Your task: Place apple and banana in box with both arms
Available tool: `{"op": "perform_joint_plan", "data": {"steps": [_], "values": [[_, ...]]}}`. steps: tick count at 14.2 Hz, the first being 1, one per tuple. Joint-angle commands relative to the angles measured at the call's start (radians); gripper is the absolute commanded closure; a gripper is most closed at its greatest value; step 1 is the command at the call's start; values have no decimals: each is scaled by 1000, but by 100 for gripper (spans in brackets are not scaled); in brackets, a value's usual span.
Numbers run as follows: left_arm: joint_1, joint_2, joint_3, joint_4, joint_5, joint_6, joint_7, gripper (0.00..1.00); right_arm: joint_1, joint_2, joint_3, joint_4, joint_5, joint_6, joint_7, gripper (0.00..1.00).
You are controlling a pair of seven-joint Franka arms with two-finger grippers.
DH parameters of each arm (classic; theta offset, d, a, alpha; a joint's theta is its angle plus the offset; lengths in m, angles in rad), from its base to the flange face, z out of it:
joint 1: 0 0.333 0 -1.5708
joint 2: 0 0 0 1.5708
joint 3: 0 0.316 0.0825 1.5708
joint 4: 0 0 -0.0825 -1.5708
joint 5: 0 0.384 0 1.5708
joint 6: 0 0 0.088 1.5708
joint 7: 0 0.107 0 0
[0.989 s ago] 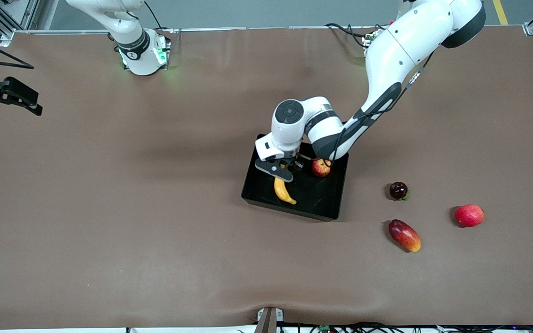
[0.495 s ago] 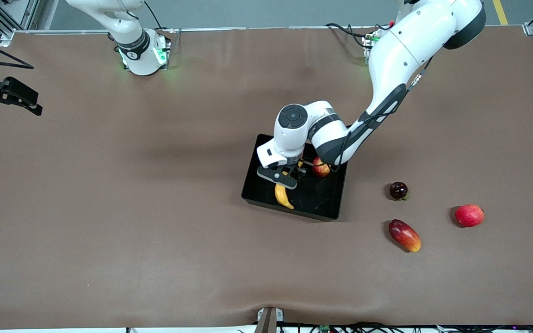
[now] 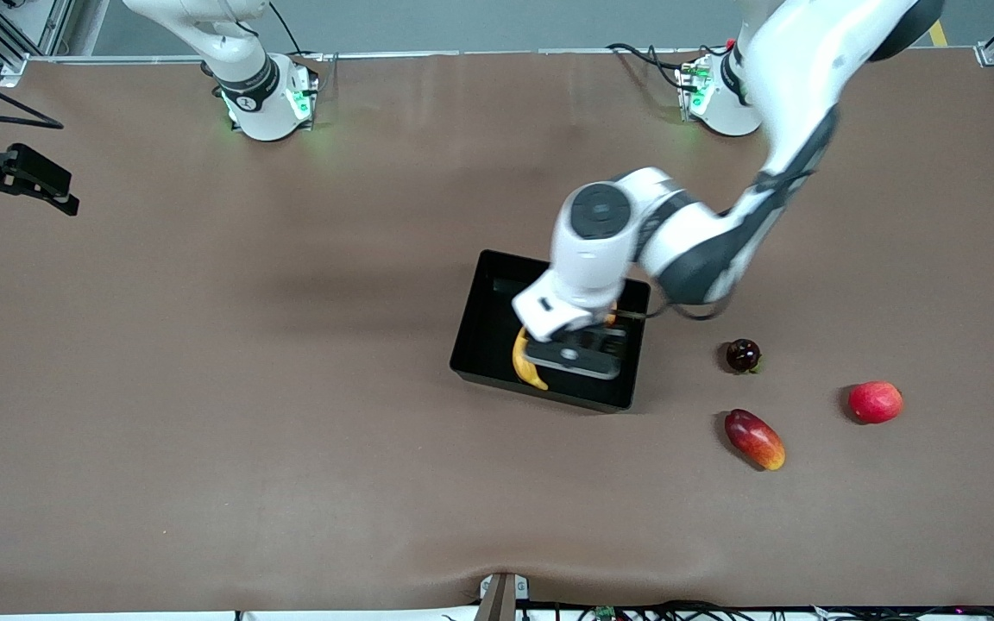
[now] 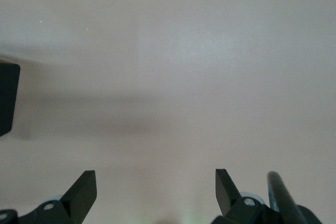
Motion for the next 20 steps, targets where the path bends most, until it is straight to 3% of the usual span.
{"op": "perform_joint_plan", "data": {"steps": [1,7,14,17,18,20], "values": [[107,-92,-10,-23,-81,-38,67,0,-20,1,10,12,11,-10,-16,0],[302,-233,-10,-24,-81,-131,91,0,-20,1,10,10,11,-10,-16,0],[365,-343,-10,-21,-90,-264,180,0,-20,1,10,10,11,-12,-16,0],[419,-414,-8,-23,-205,-300,244,0,-20,1,10,10,11,-12,-16,0],[422,-445,4,-24,-245,-322,280,0,-20,1,10,10,11,-12,-16,0],[358,-515,108,-29,-296,-398,324,0,-20,1,10,10,11,-12,-16,0]]}}
